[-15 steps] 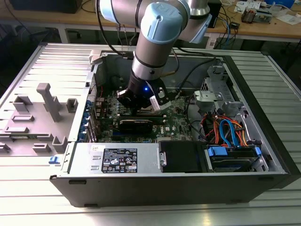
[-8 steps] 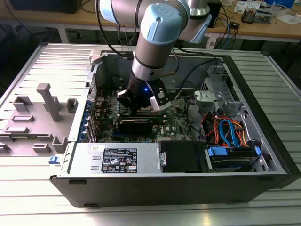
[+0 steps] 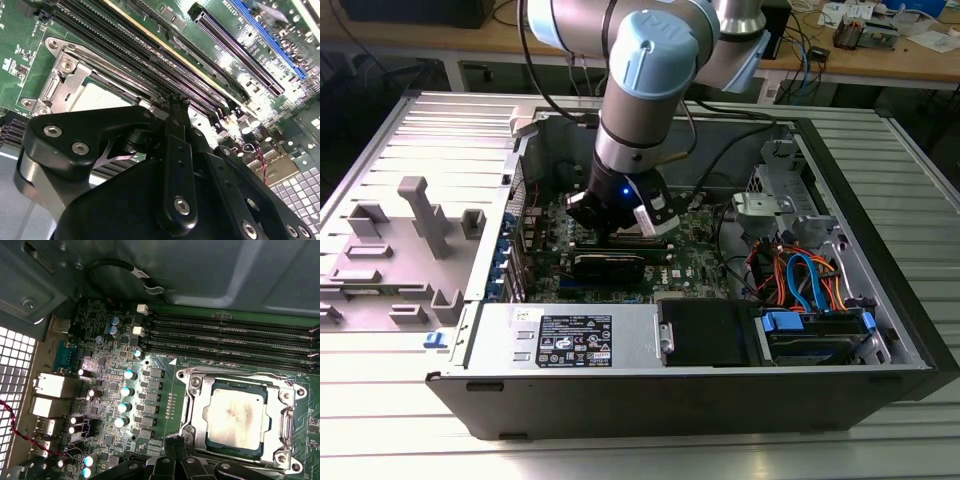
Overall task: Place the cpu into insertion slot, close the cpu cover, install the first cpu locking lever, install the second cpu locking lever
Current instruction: 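Install the second cpu locking lever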
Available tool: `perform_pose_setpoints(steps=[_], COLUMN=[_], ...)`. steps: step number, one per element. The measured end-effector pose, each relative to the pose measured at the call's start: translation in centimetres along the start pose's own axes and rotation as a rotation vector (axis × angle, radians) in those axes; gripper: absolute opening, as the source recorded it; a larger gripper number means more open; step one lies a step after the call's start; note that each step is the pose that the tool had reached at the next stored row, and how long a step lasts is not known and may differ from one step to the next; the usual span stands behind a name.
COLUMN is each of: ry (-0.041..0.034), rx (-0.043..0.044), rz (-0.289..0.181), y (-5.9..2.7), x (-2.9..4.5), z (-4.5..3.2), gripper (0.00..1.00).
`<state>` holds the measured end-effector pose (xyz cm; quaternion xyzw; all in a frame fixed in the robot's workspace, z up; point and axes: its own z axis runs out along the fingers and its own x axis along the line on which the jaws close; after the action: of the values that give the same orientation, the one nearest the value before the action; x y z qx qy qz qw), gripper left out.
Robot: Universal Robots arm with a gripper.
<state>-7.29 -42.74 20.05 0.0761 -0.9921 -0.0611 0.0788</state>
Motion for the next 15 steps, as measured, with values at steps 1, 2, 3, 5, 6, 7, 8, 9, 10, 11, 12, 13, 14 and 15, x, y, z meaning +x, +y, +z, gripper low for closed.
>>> perform_pose_setpoints(steps=[1,2,3,5,6,7,8,9,10,11,12,13,14,15], ry=[-0.0059,-0.0116,-0.0152,-0.0229,-0.0241,-0.0262,-0.0287,-0.0301,-0.0317,-0.0323,-0.0325,-0.0325,-0.0328,-0.0325], rx=[0.0008,0.0017,0.0022,0.0037,0.0041,0.0045,0.0046,0.0043,0.0039,0.0038,0.0037,0.0038,0.0034,0.0038], rz=[-0.001,-0.002,-0.002,-0.003,-0.004,-0.005,-0.005,-0.005,-0.006,-0.006,-0.006,-0.006,-0.006,-0.006], y=[0.02,0.04,0.05,0.07,0.08,0.1,0.11,0.11,0.12,0.12,0.12,0.12,0.16,0.19], x=[0.11,0.25,0.34,0.5,0.54,0.66,0.72,0.75,0.78,0.78,0.78,0.79,0.82,0.86], z=[-0.01,0.01,0.02,0.03,0.03,0.04,0.05,0.06,0.06,0.07,0.06,0.0,-0.17,-0.45], gripper=[0.11,0.11,0.11,0.11,0.11,0.11,0.11,0.11,0.11,0.11,0.11,0.11,0.11,0.11])
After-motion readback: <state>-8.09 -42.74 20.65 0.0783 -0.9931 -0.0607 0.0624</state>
